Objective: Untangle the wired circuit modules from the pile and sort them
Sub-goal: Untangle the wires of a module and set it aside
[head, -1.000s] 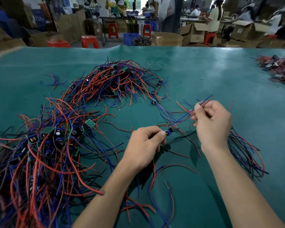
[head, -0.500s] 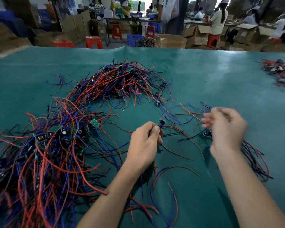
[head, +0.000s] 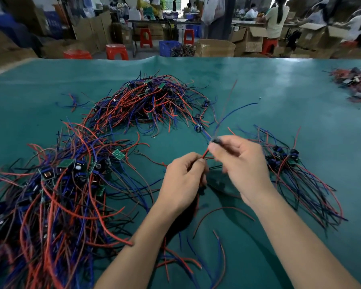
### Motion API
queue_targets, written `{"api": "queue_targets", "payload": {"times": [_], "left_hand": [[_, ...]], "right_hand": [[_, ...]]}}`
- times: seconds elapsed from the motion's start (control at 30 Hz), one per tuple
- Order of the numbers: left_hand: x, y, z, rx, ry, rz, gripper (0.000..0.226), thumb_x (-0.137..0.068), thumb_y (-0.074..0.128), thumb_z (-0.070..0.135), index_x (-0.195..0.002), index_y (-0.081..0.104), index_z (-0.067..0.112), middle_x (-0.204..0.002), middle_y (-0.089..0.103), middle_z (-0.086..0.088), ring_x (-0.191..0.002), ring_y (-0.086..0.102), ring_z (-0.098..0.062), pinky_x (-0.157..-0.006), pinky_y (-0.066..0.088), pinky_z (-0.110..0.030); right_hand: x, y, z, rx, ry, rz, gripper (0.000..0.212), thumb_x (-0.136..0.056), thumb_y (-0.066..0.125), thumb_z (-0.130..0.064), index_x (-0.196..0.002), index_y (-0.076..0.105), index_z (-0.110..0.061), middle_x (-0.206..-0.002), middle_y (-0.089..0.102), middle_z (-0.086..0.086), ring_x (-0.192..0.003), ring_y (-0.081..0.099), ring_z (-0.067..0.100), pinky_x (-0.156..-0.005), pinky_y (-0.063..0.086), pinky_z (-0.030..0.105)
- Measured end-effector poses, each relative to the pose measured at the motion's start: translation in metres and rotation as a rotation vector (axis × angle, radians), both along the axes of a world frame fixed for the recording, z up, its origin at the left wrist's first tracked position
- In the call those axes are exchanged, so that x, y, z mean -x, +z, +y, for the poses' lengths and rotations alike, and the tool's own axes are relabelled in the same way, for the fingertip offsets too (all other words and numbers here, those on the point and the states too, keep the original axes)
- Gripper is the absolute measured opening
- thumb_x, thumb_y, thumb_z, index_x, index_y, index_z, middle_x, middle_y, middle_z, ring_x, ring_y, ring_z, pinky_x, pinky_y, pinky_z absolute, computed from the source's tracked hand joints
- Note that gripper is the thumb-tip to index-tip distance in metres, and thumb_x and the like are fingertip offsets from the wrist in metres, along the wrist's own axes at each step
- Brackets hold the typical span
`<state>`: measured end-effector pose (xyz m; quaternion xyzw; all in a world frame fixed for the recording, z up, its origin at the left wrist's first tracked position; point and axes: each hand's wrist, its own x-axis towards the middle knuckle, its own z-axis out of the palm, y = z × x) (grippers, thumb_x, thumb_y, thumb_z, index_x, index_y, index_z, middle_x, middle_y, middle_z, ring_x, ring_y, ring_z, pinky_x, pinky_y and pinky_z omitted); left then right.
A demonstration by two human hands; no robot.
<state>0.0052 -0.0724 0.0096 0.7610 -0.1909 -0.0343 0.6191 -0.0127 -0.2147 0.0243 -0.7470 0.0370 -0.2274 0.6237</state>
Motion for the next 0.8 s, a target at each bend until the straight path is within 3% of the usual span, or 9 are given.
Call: {"api": "queue_targets", "payload": {"times": [0.1, 0.2, 0.3, 0.43, 0.6, 0.7, 0.73, 0.8], "left_hand": [[0.004, 0.001, -0.002, -0.057, -0.026, -0.038, 0.026, -0.088, 0.047, 0.027, -0.07, 0.059, 0.013, -0.055, 0.061, 0.002, -0.053, 0.052, -0.01, -0.058, 0.044, -0.029], [0.006, 0.001, -0.002, -0.087, -0.045, -0.067, 0.025, -0.087, 0.047, 0.028, -0.071, 0.06, 0.014, -0.057, 0.063, 0.002, -0.055, 0.054, -0.009, -0.064, 0.047, -0.03], [0.005, 0.0, -0.001, -0.103, -0.045, -0.089, 0.022, -0.087, 0.048, 0.024, -0.071, 0.061, 0.015, -0.059, 0.064, 0.002, -0.058, 0.056, -0.009, -0.066, 0.048, -0.03], [0.006, 0.0, 0.001, -0.084, 0.0, -0.076, 0.022, -0.088, 0.049, 0.023, -0.072, 0.062, 0.018, -0.058, 0.064, 0.006, -0.062, 0.063, -0.012, -0.071, 0.051, -0.031], [0.004, -0.001, -0.002, -0.088, 0.025, -0.056, 0.026, -0.09, 0.053, 0.025, -0.065, 0.061, 0.022, -0.055, 0.062, 0.008, -0.054, 0.055, -0.009, -0.059, 0.045, -0.027], [0.005, 0.0, -0.001, -0.087, 0.036, -0.055, 0.043, -0.091, 0.056, 0.017, -0.053, 0.054, 0.035, -0.049, 0.052, 0.016, -0.047, 0.044, 0.003, -0.052, 0.035, -0.017], [0.004, -0.001, 0.0, -0.091, 0.036, -0.055, 0.042, -0.091, 0.056, 0.016, -0.054, 0.055, 0.034, -0.05, 0.054, 0.015, -0.049, 0.046, 0.003, -0.054, 0.036, -0.02], [0.003, -0.001, -0.001, -0.09, 0.037, -0.05, 0.032, -0.092, 0.054, 0.019, -0.062, 0.059, 0.027, -0.056, 0.062, 0.01, -0.053, 0.053, -0.004, -0.058, 0.042, -0.026]], "right_hand": [[-0.001, 0.007, -0.018, -0.127, -0.2, -0.072, 0.02, -0.092, 0.074, -0.011, -0.077, 0.075, -0.025, -0.068, 0.069, -0.007, -0.064, 0.057, 0.012, -0.048, 0.043, 0.02], [0.003, 0.019, -0.031, -0.227, -0.329, -0.159, 0.018, -0.094, 0.071, -0.009, -0.081, 0.071, -0.022, -0.069, 0.069, -0.007, -0.059, 0.058, 0.01, -0.047, 0.042, 0.021], [0.01, 0.04, -0.033, -0.357, -0.405, -0.242, 0.017, -0.096, 0.069, -0.009, -0.082, 0.068, -0.019, -0.074, 0.069, -0.001, -0.054, 0.056, 0.008, -0.045, 0.04, 0.021], [0.024, 0.089, -0.021, -0.434, -0.366, -0.364, 0.026, -0.095, 0.068, -0.013, -0.07, 0.065, -0.018, -0.064, 0.07, -0.001, -0.05, 0.054, 0.012, -0.043, 0.037, 0.024], [0.006, 0.122, 0.058, -0.106, 0.103, -0.119, 0.022, -0.09, 0.075, -0.023, -0.07, 0.072, -0.014, -0.069, 0.076, 0.008, -0.049, 0.061, 0.014, -0.039, 0.038, 0.019], [-0.022, 0.128, 0.103, 0.339, 0.331, 0.025, 0.039, -0.091, 0.073, -0.047, -0.077, 0.077, -0.01, -0.07, 0.077, 0.003, -0.055, 0.07, 0.015, -0.039, 0.044, 0.023], [-0.032, 0.127, 0.109, 0.498, 0.365, 0.073, 0.046, -0.09, 0.071, -0.053, -0.077, 0.078, -0.01, -0.072, 0.077, 0.004, -0.061, 0.073, 0.018, -0.043, 0.05, 0.026], [-0.058, 0.12, 0.106, 0.733, 0.288, 0.142, 0.042, -0.088, 0.071, -0.053, -0.071, 0.077, -0.015, -0.079, 0.077, 0.006, -0.077, 0.074, 0.026, -0.066, 0.061, 0.035]]}}
